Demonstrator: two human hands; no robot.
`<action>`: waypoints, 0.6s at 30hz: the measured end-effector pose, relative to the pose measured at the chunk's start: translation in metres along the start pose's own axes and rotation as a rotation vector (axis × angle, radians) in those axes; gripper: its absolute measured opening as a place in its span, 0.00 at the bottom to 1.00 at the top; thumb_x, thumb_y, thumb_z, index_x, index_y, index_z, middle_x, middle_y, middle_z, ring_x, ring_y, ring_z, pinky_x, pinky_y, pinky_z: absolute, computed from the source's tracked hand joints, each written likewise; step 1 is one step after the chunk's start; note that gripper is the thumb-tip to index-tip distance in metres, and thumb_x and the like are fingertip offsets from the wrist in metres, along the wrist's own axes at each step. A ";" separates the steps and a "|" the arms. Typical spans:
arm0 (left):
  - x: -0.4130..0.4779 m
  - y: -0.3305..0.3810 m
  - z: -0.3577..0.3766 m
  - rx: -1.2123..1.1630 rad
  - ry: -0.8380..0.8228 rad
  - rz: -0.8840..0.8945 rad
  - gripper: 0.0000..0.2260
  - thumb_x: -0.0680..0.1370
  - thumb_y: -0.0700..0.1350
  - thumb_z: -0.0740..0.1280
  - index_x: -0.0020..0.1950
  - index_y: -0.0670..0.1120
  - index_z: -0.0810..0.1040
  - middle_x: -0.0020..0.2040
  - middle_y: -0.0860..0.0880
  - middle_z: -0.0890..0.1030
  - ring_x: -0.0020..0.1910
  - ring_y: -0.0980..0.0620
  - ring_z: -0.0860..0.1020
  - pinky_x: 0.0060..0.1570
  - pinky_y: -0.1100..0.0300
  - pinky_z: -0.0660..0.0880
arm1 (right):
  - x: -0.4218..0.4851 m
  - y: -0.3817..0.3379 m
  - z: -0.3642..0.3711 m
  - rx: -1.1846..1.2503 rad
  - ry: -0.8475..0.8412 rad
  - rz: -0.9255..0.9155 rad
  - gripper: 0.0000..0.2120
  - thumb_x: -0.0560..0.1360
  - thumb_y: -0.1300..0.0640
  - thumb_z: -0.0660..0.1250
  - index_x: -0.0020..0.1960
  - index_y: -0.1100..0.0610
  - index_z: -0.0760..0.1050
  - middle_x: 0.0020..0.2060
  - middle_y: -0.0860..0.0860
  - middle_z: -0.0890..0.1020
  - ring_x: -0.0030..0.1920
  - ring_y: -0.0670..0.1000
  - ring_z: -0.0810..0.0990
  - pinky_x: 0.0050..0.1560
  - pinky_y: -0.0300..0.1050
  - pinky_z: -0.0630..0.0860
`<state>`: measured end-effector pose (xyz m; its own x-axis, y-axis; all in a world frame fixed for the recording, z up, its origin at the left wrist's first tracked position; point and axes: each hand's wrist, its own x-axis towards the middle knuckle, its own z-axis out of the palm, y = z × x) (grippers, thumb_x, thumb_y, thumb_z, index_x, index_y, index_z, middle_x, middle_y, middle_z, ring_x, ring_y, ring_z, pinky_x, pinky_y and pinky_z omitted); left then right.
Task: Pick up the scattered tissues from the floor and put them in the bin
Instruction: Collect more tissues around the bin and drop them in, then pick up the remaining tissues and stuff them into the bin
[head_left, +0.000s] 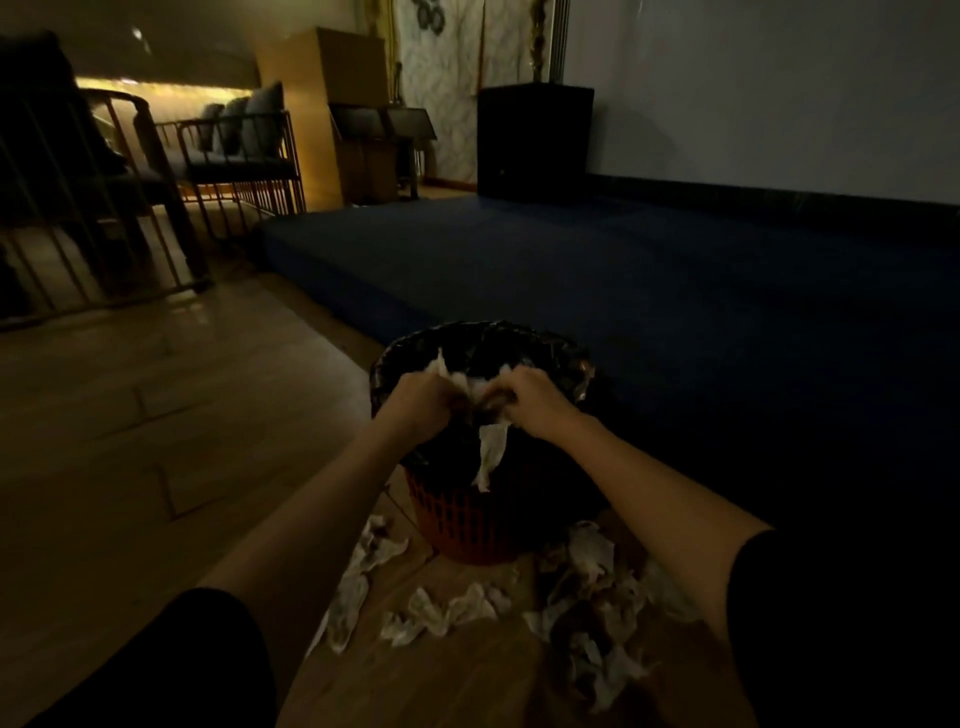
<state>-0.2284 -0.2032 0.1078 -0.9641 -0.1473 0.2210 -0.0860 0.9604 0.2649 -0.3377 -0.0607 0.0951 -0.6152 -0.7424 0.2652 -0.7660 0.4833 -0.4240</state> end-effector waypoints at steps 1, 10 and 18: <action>-0.002 -0.002 0.003 0.004 0.012 -0.020 0.13 0.76 0.38 0.62 0.56 0.44 0.81 0.58 0.44 0.82 0.57 0.43 0.78 0.56 0.52 0.76 | 0.000 0.003 0.001 0.027 -0.056 0.031 0.13 0.72 0.68 0.65 0.55 0.60 0.80 0.54 0.60 0.81 0.55 0.57 0.79 0.56 0.46 0.77; -0.048 0.012 0.026 -0.026 0.479 -0.022 0.11 0.74 0.36 0.62 0.54 0.43 0.80 0.53 0.43 0.80 0.55 0.42 0.73 0.53 0.50 0.73 | -0.037 -0.005 -0.007 0.139 0.222 -0.076 0.13 0.73 0.69 0.62 0.52 0.59 0.80 0.51 0.56 0.83 0.54 0.52 0.77 0.54 0.38 0.70; -0.131 0.083 0.138 -0.169 0.399 0.045 0.06 0.71 0.42 0.62 0.46 0.42 0.74 0.44 0.43 0.75 0.43 0.46 0.72 0.40 0.53 0.72 | -0.147 0.064 0.048 0.005 0.456 0.085 0.14 0.73 0.68 0.61 0.54 0.58 0.77 0.50 0.55 0.80 0.52 0.55 0.74 0.51 0.41 0.71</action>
<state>-0.1436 -0.0716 -0.0286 -0.7905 -0.2175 0.5726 0.0283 0.9208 0.3889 -0.2868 0.0572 -0.0127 -0.6958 -0.4199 0.5827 -0.7091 0.5305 -0.4644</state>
